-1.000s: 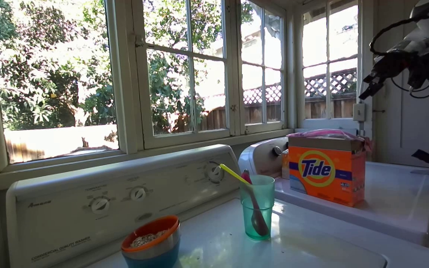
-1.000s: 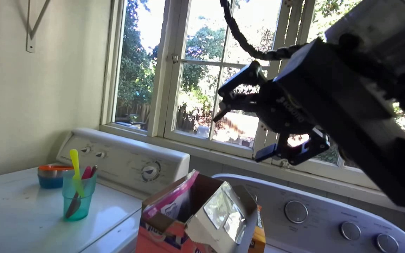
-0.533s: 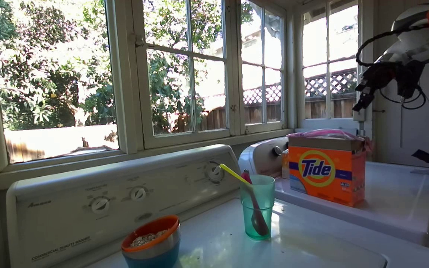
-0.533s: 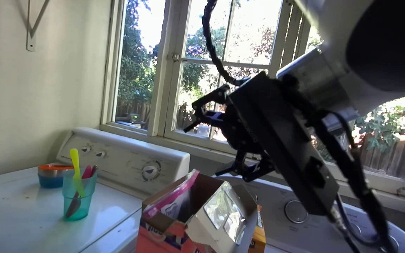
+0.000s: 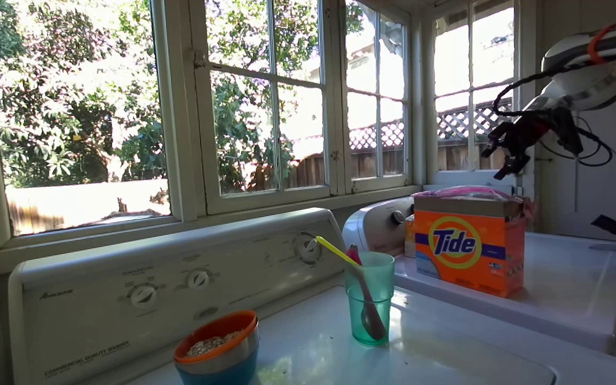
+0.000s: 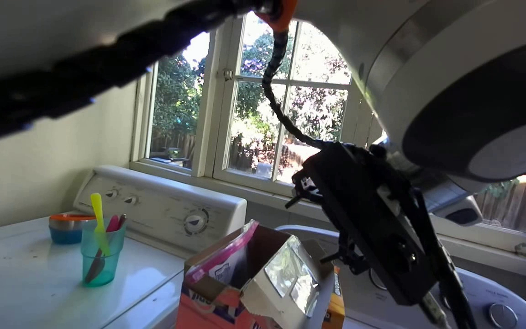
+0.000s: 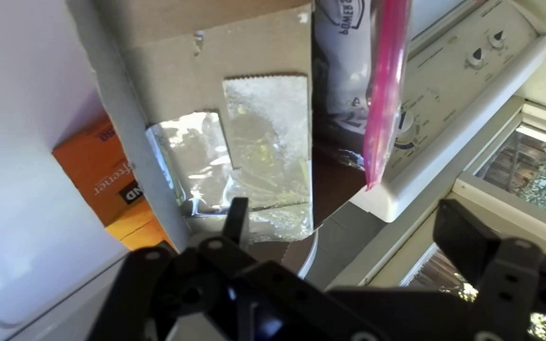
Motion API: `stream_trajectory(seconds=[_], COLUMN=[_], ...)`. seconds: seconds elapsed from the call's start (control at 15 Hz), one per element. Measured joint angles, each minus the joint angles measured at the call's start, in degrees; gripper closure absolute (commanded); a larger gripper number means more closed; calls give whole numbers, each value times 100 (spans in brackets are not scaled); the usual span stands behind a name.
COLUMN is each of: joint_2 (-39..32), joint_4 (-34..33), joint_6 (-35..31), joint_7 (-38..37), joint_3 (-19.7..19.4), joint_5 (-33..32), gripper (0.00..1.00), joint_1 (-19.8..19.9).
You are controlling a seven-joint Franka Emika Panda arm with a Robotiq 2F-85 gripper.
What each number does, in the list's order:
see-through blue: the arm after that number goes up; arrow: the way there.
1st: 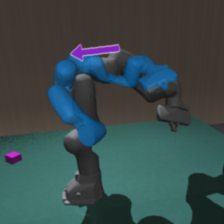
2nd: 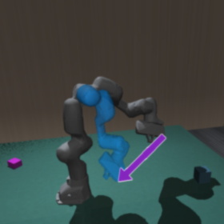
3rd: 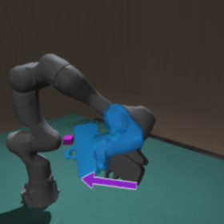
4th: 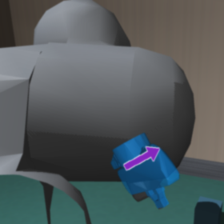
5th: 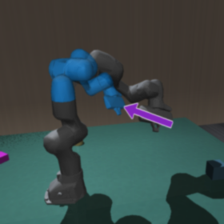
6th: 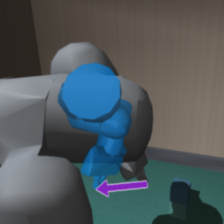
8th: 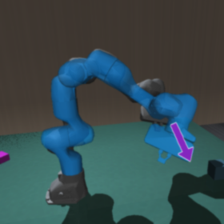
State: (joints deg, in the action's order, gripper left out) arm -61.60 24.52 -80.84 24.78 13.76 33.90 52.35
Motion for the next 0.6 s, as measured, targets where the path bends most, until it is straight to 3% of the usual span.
stream_trajectory(seconds=[0.27, 0.6], joint_2=[2, -95], joint_4=[-7, 21], joint_6=[36, 1150], joint_7=[1, 361], joint_3=[62, 77], joint_5=[0, -202], gripper=[0, 0], joint_1=[2, -5])
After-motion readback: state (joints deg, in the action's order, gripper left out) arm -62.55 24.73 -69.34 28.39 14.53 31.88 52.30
